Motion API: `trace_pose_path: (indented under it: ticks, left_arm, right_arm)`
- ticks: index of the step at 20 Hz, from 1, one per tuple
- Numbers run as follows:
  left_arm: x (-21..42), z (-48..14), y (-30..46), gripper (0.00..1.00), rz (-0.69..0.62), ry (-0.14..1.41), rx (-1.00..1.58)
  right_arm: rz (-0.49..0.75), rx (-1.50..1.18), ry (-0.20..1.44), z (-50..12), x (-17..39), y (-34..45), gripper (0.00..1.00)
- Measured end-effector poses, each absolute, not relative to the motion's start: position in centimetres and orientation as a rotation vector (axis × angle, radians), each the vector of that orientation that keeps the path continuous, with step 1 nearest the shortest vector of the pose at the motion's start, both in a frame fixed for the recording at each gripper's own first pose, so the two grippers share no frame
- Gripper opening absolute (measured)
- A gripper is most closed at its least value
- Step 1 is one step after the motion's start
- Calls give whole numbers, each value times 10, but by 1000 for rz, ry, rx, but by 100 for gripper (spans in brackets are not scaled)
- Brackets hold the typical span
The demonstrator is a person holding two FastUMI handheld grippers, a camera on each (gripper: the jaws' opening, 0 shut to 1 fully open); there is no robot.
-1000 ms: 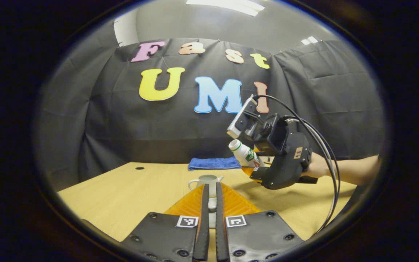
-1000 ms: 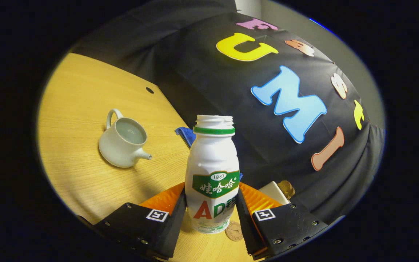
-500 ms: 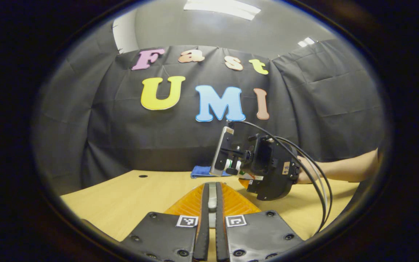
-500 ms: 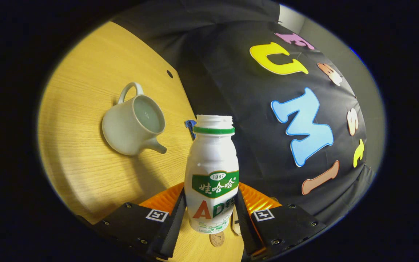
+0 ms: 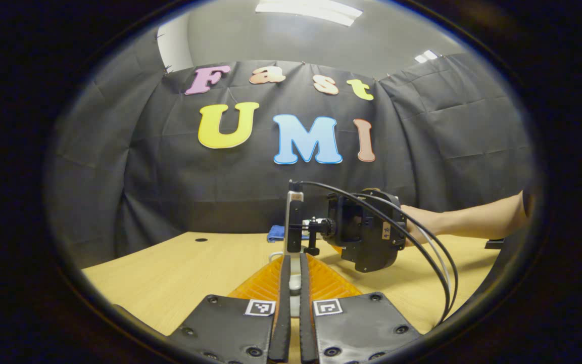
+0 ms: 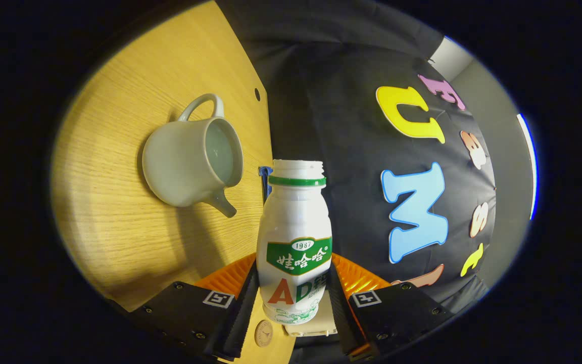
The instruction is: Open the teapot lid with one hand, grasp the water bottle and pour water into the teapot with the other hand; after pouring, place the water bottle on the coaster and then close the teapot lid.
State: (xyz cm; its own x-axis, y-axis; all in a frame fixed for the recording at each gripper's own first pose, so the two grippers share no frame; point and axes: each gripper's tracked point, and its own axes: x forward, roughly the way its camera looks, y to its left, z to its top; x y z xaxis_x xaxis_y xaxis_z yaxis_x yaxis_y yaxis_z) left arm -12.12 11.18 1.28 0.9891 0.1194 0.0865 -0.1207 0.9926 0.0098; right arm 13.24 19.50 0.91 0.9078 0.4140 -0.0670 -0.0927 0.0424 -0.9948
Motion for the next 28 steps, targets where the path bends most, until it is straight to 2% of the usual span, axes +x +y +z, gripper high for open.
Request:
trace_pose_path:
  ticks: [1,2,3,4,5,23,24,25,28]
  left_arm:
    - [-122,14,112,18,118,-95,17]
    - [-122,16,112,13,112,-106,15]
    - [-122,14,113,18,116,-102,14]
    - [-123,13,116,14,120,-101,14]
    - [-122,12,116,18,121,-98,14]
    - [-122,5,118,18,125,-68,24]
    - [-121,6,118,14,126,-69,23]
    - [-122,6,118,18,125,-69,24]
    - [-121,6,118,18,124,-67,26]
  right_arm:
    - [390,-1502,-277,9,132,196,70]
    - [388,-1524,-287,7,132,196,70]
    - [381,-1546,-298,8,131,197,70]
    - [373,-1568,-310,9,131,196,70]
    - [364,-1589,-323,11,131,197,70]
    - [279,-1812,-455,21,135,200,70]
    - [275,-1816,-459,22,136,201,70]
    - [271,-1821,-465,24,135,202,70]
    - [258,-1831,-482,28,138,202,68]
